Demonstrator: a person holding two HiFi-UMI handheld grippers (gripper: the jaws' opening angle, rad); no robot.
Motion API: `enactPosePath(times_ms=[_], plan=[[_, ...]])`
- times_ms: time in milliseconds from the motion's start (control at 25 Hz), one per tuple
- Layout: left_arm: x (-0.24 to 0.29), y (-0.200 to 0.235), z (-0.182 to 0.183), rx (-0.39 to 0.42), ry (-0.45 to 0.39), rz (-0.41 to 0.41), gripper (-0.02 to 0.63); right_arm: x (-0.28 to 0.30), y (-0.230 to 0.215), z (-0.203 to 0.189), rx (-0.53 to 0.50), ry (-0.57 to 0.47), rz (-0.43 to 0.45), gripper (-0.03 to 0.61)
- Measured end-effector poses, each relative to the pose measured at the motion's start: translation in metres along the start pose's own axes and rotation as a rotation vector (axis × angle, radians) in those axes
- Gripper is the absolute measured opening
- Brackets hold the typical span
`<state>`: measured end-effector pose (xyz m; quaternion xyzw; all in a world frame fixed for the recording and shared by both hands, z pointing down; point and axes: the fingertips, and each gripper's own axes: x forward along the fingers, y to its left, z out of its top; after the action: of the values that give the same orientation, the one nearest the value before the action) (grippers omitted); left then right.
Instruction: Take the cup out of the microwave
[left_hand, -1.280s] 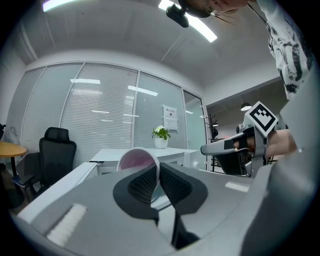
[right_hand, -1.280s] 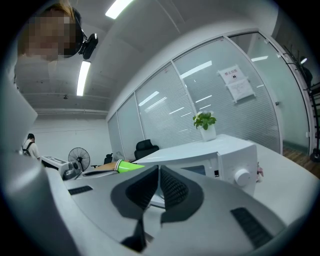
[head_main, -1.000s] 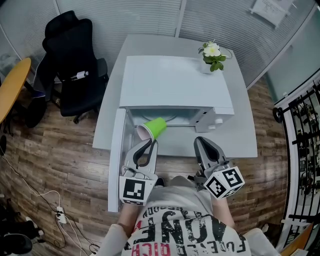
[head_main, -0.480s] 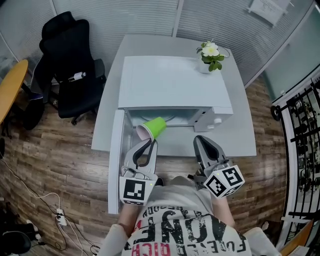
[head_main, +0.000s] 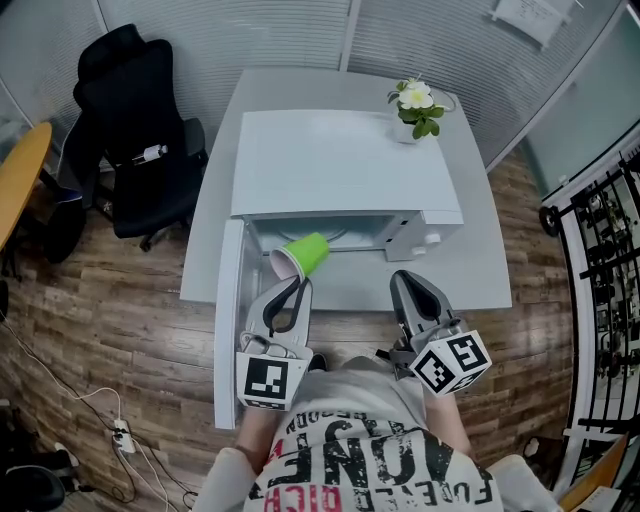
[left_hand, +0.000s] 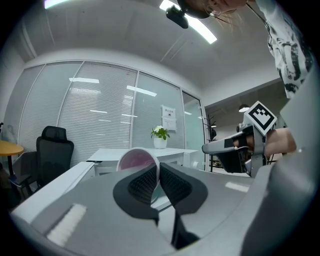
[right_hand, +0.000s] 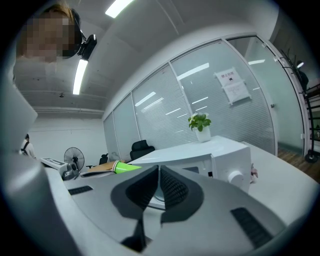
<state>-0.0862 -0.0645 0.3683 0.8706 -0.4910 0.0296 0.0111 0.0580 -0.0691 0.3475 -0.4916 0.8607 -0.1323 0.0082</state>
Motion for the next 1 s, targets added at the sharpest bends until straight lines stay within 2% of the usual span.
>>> enactPosePath(times_ms=[360, 880, 1000], plan=[[0.003, 0.0, -0.002, 0.028, 0.001, -0.018, 0.032, -0.006, -0.007, -0.001, -0.008, 0.008, -0.031, 0.021], [0.005, 0.003, -0.008, -0.003, 0.012, -0.001, 0.032, -0.01, -0.015, -0.002, -0.011, -0.006, -0.059, 0.021], [0.007, 0.001, -0.008, 0.014, 0.009, -0.001, 0.031, -0.01, -0.018, -0.001, 0.001, -0.014, -0.055, 0.021]])
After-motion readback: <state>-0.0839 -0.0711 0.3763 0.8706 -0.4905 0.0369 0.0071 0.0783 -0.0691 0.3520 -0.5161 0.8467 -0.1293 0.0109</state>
